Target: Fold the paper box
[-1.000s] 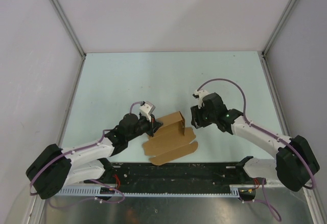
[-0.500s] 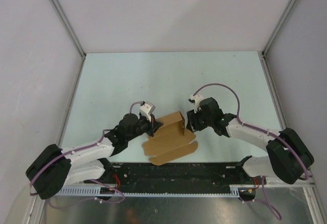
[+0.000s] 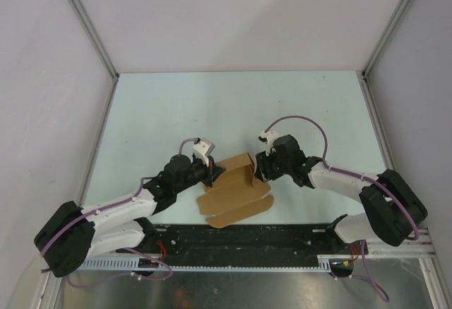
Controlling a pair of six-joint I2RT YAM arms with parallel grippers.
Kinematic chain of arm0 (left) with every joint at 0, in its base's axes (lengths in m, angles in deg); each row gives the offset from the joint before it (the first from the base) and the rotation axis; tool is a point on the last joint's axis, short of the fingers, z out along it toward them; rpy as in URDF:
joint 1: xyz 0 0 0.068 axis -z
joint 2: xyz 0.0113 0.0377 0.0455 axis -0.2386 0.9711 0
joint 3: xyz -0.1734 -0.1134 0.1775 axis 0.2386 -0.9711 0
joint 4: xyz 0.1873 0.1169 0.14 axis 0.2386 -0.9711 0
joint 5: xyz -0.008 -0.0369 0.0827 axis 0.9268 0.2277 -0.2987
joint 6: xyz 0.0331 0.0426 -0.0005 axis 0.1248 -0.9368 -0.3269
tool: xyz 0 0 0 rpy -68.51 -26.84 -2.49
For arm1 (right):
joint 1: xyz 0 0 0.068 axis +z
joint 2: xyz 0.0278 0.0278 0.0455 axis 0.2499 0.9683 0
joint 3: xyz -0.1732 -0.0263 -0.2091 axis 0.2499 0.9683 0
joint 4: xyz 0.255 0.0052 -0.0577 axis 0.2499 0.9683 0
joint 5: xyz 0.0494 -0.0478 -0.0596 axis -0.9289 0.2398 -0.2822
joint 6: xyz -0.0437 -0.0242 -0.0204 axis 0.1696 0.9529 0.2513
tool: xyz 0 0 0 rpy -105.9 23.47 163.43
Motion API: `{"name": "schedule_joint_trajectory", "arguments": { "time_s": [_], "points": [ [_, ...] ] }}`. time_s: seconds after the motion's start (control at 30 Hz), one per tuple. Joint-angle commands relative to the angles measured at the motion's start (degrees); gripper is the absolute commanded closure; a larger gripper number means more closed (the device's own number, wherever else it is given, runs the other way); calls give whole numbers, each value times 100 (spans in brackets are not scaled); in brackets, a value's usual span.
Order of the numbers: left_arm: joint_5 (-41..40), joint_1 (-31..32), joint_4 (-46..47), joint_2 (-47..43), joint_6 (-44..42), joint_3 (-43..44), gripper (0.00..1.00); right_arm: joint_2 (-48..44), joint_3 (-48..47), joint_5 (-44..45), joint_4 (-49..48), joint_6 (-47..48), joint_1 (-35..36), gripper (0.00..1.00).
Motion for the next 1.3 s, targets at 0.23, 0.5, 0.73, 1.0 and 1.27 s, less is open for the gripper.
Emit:
{"name": "schedule_joint_trajectory", "arguments": {
  "time_s": [0.23, 0.5, 0.73, 1.0, 1.27],
  "points": [
    [-30, 18, -342, -316, -280, 586, 100, 111, 24, -57, -339, -24, 28, 47],
    [-373, 18, -545, -80, -570, 973, 100, 155, 42, -101, -471, 11, 37, 47],
    [-426, 0, -536, 615, -694, 1237, 100, 76, 85, -145, -559, 107, 54, 47],
    [-479, 9, -510, 984, -773, 1343, 100, -3, 112, -171, -664, 292, 72, 47],
    [-496, 9, -475, 1142, -790, 1343, 100, -38, 217, -364, -954, 520, 81, 47]
  ]
}}
